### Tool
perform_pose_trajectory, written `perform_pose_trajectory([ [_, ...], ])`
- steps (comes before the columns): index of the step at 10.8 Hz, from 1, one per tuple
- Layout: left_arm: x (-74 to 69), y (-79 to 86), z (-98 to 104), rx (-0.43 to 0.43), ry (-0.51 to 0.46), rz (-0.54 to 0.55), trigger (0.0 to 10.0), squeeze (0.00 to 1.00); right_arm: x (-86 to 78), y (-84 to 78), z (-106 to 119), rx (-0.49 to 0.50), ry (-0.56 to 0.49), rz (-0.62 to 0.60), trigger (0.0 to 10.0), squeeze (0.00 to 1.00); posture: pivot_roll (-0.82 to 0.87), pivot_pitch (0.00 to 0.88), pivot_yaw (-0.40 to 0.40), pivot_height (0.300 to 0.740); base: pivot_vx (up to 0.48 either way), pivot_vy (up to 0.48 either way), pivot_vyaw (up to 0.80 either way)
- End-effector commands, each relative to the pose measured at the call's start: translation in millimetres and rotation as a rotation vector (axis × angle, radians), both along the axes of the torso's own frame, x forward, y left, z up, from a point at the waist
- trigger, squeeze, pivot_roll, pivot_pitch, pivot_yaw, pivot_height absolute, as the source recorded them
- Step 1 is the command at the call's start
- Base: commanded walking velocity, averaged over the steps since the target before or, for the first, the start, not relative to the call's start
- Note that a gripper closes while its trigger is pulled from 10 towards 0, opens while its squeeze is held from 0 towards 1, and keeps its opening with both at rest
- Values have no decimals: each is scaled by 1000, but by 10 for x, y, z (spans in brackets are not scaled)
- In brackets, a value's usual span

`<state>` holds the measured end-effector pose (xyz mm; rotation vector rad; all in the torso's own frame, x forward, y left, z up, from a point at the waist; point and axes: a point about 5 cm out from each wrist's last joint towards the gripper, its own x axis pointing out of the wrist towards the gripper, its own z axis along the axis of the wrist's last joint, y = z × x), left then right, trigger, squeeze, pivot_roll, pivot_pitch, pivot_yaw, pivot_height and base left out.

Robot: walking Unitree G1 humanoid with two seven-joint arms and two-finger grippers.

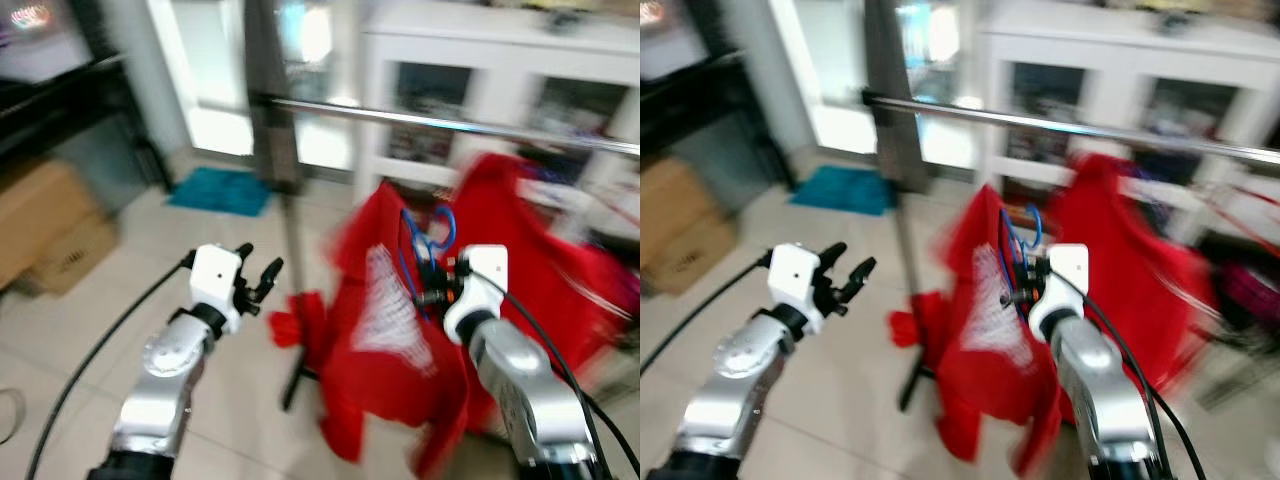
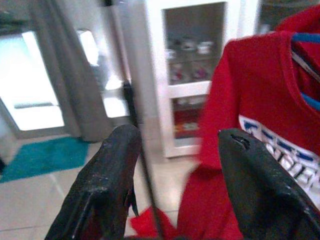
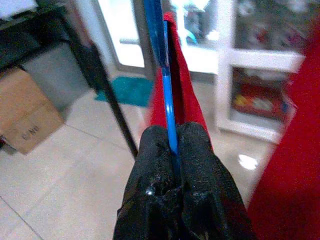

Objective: Hang hanger

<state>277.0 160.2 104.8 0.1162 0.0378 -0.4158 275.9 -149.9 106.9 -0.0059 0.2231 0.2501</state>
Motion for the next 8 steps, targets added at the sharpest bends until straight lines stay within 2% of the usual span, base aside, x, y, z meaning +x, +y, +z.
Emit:
perform_pose_trajectory([
  [1,-3,20,11,0,5,-2,10000,0,39,72,164,7,-83,16,10000,0,-71,0,27,740,334,0,0],
  [2,-18,-9,89,5,-8,-74,10000,0,121,45,340,74,-143,-43,10000,0,-67,0,23,740,0,0,0],
  [4,-15,-24,164,34,24,-220,10000,0,271,55,558,76,-199,-60,10000,0,-82,0,50,740,0,0,0],
  [5,39,-13,249,46,47,-298,10000,0,455,48,685,55,-222,-82,10000,0,-82,0,55,740,0,0,0],
  [7,107,-46,420,29,36,-370,10000,0,721,-7,770,21,-193,-129,10000,0,-73,0,55,740,0,0,0],
  [8,137,-87,541,16,23,-419,10000,0,908,-56,790,18,-149,-167,10000,0,-64,0,59,740,0,0,0],
])
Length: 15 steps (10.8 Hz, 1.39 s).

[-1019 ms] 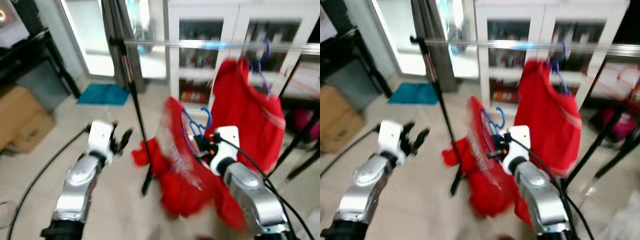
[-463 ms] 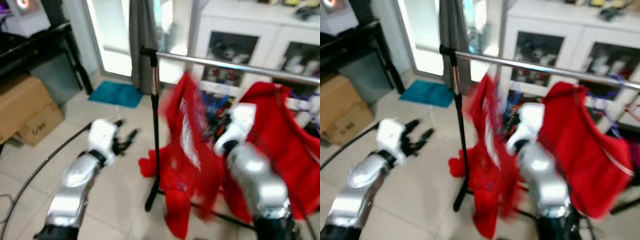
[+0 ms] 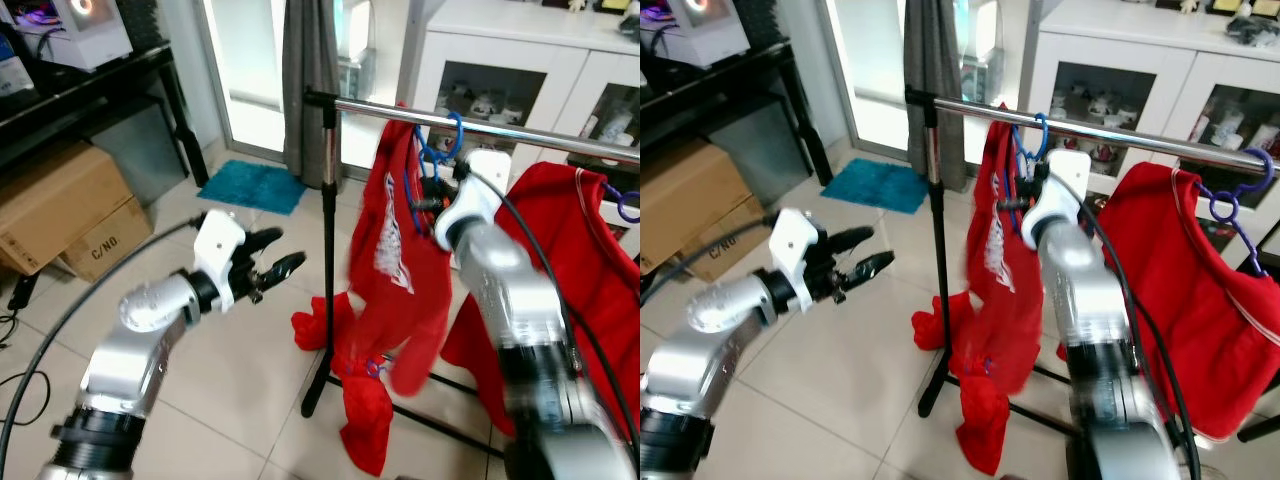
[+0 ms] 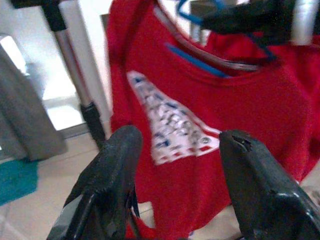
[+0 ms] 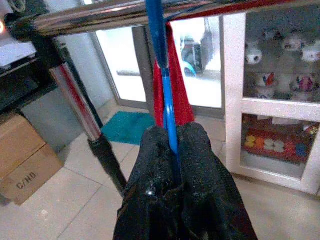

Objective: Hang hanger

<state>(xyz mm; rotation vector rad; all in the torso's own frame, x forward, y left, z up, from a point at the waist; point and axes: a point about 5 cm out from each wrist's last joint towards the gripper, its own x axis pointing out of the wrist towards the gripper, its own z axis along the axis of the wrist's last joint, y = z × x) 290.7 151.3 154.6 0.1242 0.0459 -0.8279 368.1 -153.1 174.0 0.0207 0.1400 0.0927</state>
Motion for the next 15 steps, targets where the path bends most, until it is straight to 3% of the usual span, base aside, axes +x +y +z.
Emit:
perform_pose_trajectory([
  [1,7,-14,77,1,-9,-28,10000,0,105,-72,106,15,-31,-46,10000,0,-64,0,62,740,0,0,0],
  [3,-20,-43,96,7,3,-75,10000,0,308,-158,98,4,32,-106,10000,0,-47,15,64,740,0,0,0],
  [5,-70,-26,136,8,1,-87,10000,0,400,-220,93,-53,88,-146,10000,0,-21,35,54,740,0,0,0],
  [8,-192,-98,224,-45,0,-199,10000,0,406,-349,7,-75,158,-217,10000,0,-5,36,54,740,0,0,0],
  [11,-177,-107,233,-44,6,-203,10000,0,364,-330,-153,-64,221,-191,10000,0,-14,39,61,740,0,0,0],
  [12,-156,-109,237,-46,3,-197,10000,0,367,-334,-144,-51,194,-180,10000,1000,-20,35,64,740,0,0,0],
  [15,-61,-76,160,-69,-13,-37,10000,0,348,-361,-16,73,10,-112,10000,1000,-36,19,92,740,0,0,0],
])
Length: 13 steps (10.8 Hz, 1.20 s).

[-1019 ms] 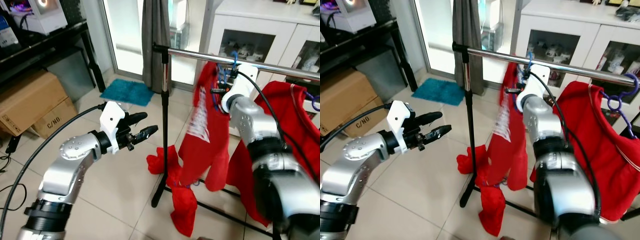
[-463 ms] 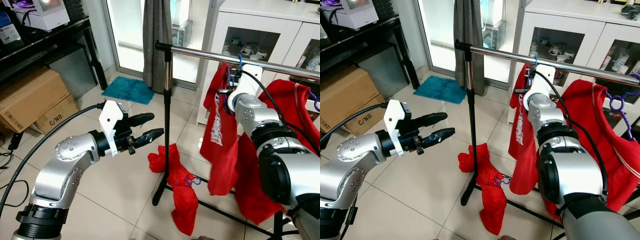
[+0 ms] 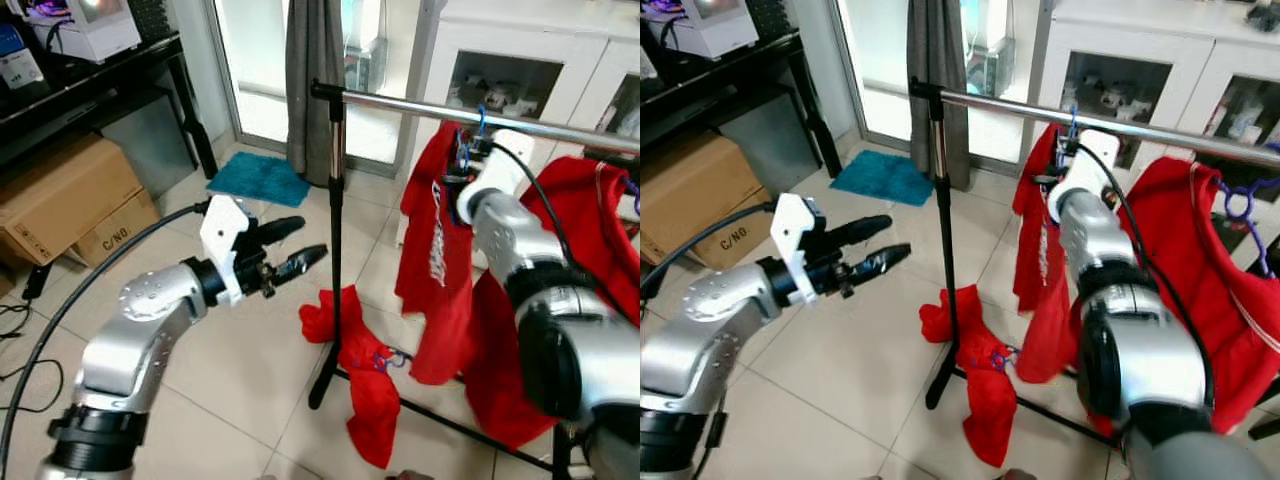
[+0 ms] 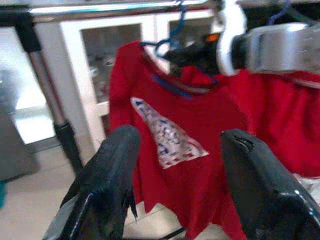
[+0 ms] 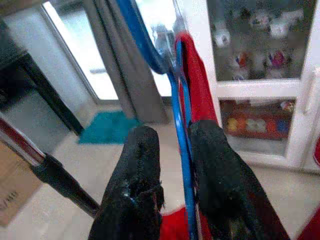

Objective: Hang hanger

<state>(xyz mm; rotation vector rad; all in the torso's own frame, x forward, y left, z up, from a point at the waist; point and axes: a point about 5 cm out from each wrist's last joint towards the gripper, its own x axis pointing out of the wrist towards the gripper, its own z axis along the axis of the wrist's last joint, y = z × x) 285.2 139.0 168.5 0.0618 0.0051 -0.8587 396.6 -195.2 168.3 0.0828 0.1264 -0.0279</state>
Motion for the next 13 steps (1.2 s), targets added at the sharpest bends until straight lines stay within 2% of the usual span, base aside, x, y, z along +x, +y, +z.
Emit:
perform_pose_trajectory([
  [1,31,57,-65,33,12,72,10000,0,-27,36,85,2,-50,25,10000,1000,-52,17,108,740,0,0,0],
  [2,89,83,-150,41,23,201,10000,0,-274,24,142,34,-122,64,10000,1000,-67,14,126,740,0,0,0],
  [3,112,134,-201,13,22,309,10000,0,-512,30,136,69,-157,99,10000,1000,-80,8,137,740,0,0,0],
  [4,120,193,-251,-17,32,396,10000,0,-657,79,114,101,-177,155,10000,1000,-90,5,137,740,0,0,0],
  [5,51,347,-423,-55,91,564,10000,0,-1084,210,44,253,-231,271,10000,1000,-88,0,121,740,0,0,0],
  [7,-61,341,-548,-31,109,550,10000,0,-1355,274,-104,261,-203,296,10000,1000,-74,0,81,740,0,0,0],
  [8,-129,341,-662,1,128,535,10000,0,-1481,314,-326,272,-130,281,10000,1000,-70,0,74,740,0,0,0],
  [9,-148,344,-718,2,142,518,10000,0,-1586,384,-499,196,-48,309,10000,1000,-65,0,76,740,0,0,0],
  [10,-167,326,-667,-29,128,500,10000,0,-1674,454,-566,187,-2,338,10000,1000,-55,0,75,740,0,0,0],
  [11,-218,331,-649,-77,131,529,10000,0,-1765,488,-662,164,45,362,10000,0,-51,0,68,740,0,0,0],
  [13,-443,393,-751,-63,188,553,10000,0,-1926,511,-898,179,161,337,10000,0,-45,41,42,740,0,0,0],
])
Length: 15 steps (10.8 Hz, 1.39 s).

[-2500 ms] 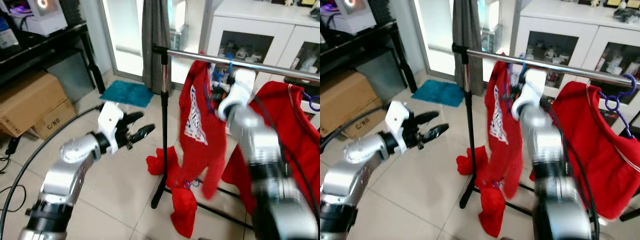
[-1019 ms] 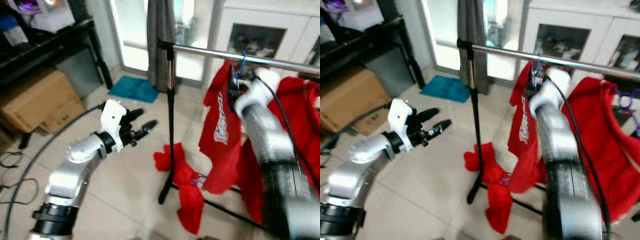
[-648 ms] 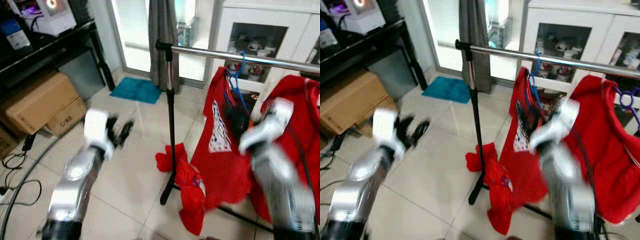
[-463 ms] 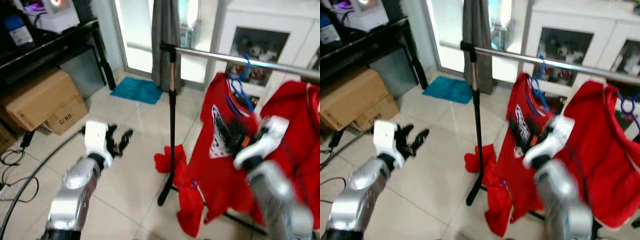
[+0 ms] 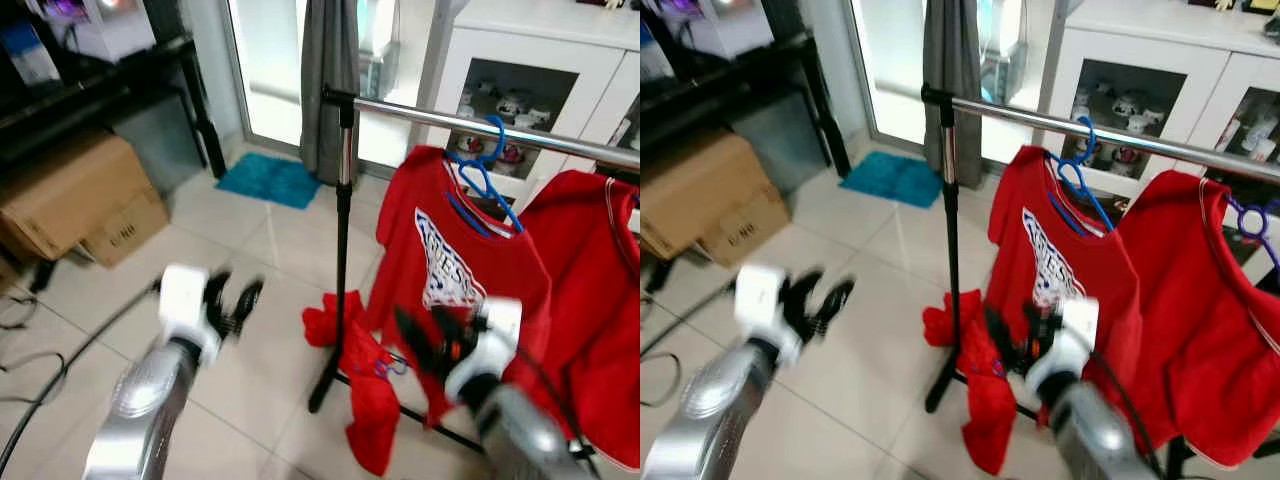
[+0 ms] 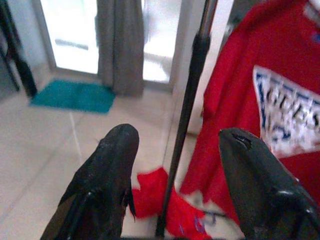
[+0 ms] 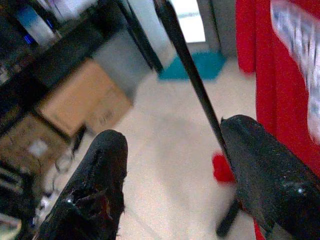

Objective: Hang hanger

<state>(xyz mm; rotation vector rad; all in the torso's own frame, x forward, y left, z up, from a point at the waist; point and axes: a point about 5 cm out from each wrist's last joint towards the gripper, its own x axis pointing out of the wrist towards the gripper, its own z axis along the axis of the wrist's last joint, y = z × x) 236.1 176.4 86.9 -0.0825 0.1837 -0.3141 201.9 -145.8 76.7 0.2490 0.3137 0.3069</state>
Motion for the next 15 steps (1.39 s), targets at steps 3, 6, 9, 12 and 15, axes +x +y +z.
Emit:
perform_pose_trajectory([
  [3,-45,59,-158,62,86,43,10000,0,41,-23,-74,-23,35,5,10000,0,-40,2,24,740,0,0,0],
  [6,-354,12,-842,13,479,5,10000,0,-17,-245,-630,-66,324,-70,10000,0,-64,30,-16,740,0,0,0],
  [9,-881,48,-1564,-83,928,13,10000,0,-432,-355,-1553,-145,803,-172,10000,0,-78,82,-24,740,0,0,0],
  [12,-1258,-291,-1858,-140,1213,-66,10000,0,-922,-220,-1869,-341,1021,-28,10000,0,-65,85,-17,740,0,0,0],
  [15,-1264,-311,-1912,-146,1218,-62,10000,0,-1007,-149,-1916,-298,1056,-61,10000,0,-101,82,7,740,0,0,0],
])
